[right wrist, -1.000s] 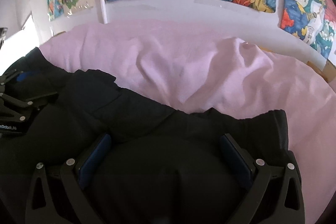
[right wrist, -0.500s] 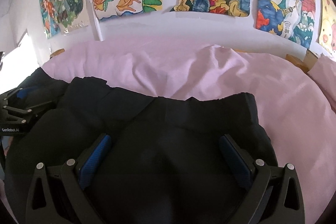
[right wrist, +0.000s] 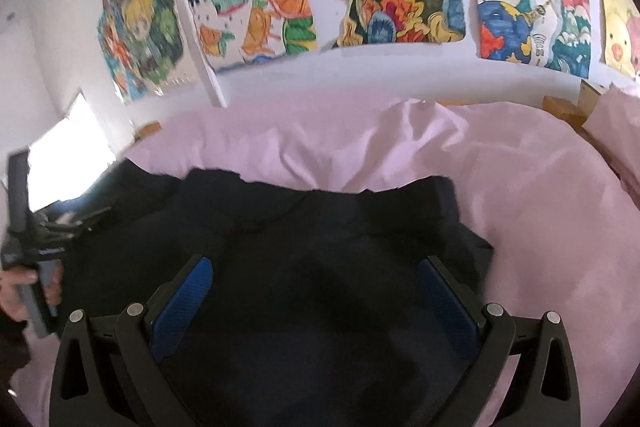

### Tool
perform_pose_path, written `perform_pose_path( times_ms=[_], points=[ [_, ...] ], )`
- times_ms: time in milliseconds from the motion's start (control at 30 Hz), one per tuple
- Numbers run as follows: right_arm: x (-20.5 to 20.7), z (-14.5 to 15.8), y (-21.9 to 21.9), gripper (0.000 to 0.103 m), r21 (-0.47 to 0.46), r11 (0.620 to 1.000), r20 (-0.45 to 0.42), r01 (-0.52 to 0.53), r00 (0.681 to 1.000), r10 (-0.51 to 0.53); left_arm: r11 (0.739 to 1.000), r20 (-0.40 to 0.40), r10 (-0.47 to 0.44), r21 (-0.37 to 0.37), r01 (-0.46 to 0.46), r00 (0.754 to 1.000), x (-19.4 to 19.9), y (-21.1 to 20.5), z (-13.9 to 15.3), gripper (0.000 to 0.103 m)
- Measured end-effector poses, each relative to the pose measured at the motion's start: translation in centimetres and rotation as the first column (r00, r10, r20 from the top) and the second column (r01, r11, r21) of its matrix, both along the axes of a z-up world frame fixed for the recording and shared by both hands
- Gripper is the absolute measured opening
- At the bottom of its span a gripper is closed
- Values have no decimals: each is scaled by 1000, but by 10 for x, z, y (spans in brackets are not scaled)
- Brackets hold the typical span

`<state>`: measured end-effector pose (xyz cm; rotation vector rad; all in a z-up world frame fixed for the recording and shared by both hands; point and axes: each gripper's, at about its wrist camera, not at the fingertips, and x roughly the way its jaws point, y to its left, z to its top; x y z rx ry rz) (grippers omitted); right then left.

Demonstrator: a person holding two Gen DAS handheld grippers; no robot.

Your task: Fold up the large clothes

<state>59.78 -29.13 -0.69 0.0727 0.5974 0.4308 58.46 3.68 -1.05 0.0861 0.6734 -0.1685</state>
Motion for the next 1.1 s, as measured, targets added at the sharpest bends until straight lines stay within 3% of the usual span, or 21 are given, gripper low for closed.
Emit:
perform_pose_path(
  times_ms=[133,300,633,767,833,967,1100],
  points=[
    [-5,8,-25,103,41,999,-12,20,1000,-20,1000,25,12,-14,-12,1000,-16,15,4,102],
    [0,-2,-53,103,118,992,-118,36,993,-22,999,21,40,-32,-40,999,-34,42,8,102],
    [14,-39,-85,103,163,986,-249,35,969,7,984,-79,17,-177,-31,997,-51,116,13,102],
    [19,-56,-94,103,225,974,-311,0,948,72,975,-135,-15,-222,-15,991,-53,138,8,102],
    [20,-62,-94,103,239,971,-315,-14,945,92,965,-178,-44,-261,-4,983,-51,147,1,102],
    [22,-66,-93,103,260,964,-321,-59,936,144,912,-273,-133,-410,10,953,-43,164,-17,102],
    [25,-73,-84,103,257,958,-347,-126,913,213,902,-284,-162,-430,26,945,-37,168,-14,102]
  ],
)
